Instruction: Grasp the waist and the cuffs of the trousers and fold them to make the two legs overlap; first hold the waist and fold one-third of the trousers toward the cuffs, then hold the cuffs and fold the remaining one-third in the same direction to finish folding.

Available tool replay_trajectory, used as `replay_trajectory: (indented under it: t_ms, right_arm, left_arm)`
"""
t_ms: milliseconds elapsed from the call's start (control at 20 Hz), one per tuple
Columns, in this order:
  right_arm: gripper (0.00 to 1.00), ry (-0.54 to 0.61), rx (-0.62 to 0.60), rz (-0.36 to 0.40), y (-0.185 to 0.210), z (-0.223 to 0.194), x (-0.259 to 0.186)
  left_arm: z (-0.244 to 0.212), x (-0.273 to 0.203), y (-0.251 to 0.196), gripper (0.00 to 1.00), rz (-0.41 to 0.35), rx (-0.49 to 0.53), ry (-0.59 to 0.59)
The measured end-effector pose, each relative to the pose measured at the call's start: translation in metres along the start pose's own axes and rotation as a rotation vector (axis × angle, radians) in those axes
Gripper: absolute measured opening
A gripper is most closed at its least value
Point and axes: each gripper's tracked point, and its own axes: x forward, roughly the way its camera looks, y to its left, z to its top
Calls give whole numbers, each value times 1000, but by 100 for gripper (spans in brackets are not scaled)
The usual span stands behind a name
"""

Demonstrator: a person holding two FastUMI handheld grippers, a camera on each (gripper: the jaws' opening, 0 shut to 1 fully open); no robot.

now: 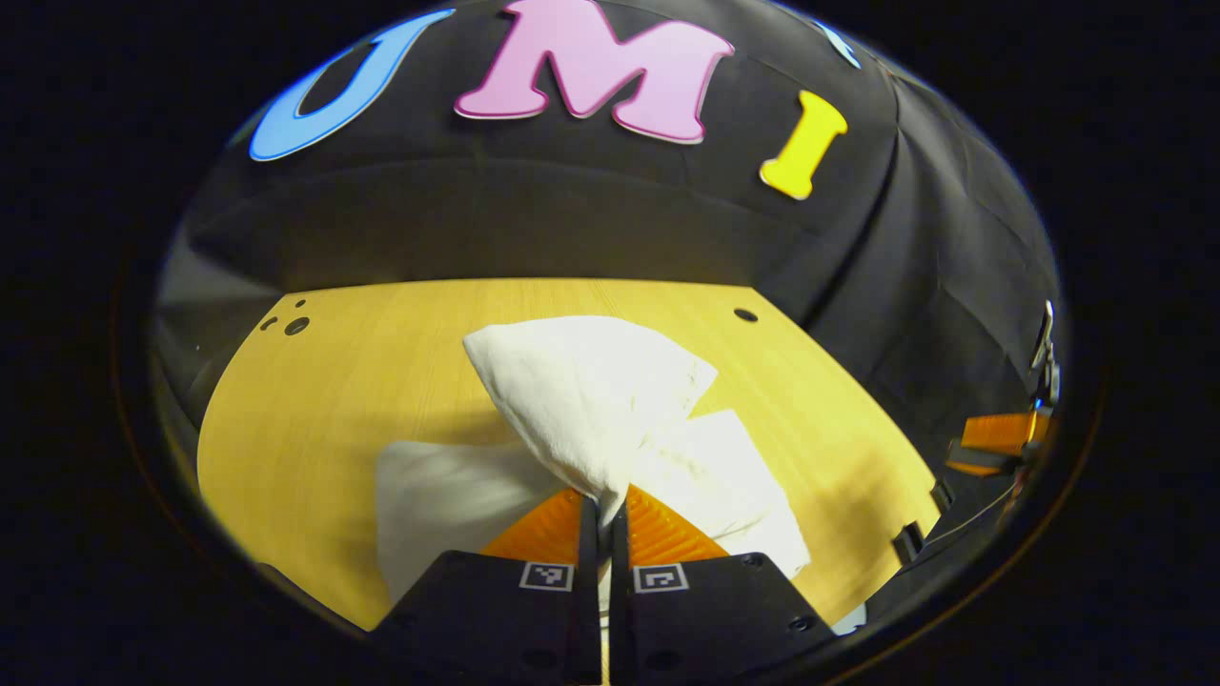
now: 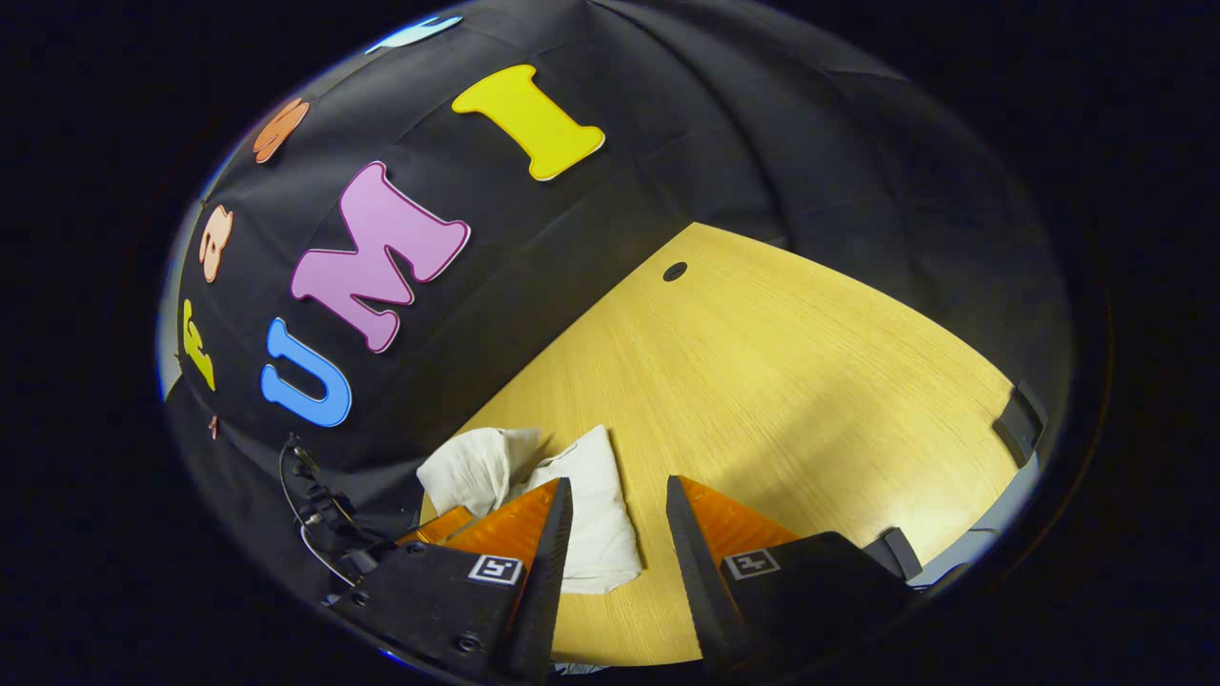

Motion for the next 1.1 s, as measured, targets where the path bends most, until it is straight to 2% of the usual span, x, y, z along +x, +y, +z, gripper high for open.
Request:
replay_trajectory:
  t_ms: [50, 250, 300, 350, 400, 450, 500, 550, 600, 950, 1000, 1050, 1100]
  right_arm:
    - [62, -5, 1, -5, -4, 3, -2]
    - [62, -15, 13, -18, -16, 9, -8]
    - [62, -14, 16, -20, -18, 10, -7]
    - [62, -12, 18, -21, -19, 9, -8]
    - [72, -8, 19, -21, -19, 7, -7]
    - [62, -6, 18, -17, -17, 6, -7]
    - [62, -3, 11, -12, -14, 4, -6]
    - [51, 1, 4, -4, -10, 2, -4]
    - [62, 4, -2, 5, -3, 0, -4]
    - [62, 8, -34, 75, 48, -14, 4]
    - [51, 7, -37, 79, 56, -17, 4]
    - [62, 6, -39, 85, 63, -19, 5]
    - [62, 4, -42, 89, 69, -22, 5]
  left_arm:
    - [-9, 3, -5, 8, 0, 23, 14]
    - [-43, 7, -31, 17, -57, 61, 84]
    - [-49, 5, -44, 28, -94, 60, 97]
    - [-54, 2, -55, 28, -127, 58, 107]
    - [-57, -2, -65, 48, -158, 55, 112]
    - [-56, -7, -72, 66, -178, 50, 109]
    - [-55, -10, -77, 84, -201, 43, 102]
    - [-51, -14, -79, 89, -217, 32, 91]
    - [-46, -20, -80, 92, -231, 16, 82]
    - [-8, -63, -42, 93, -244, -174, 19]
    - [-5, -67, -33, 93, -237, -187, 6]
    - [-1, -74, -21, 93, -227, -201, -7]
    - [1, -79, -9, 93, -215, -215, -15]
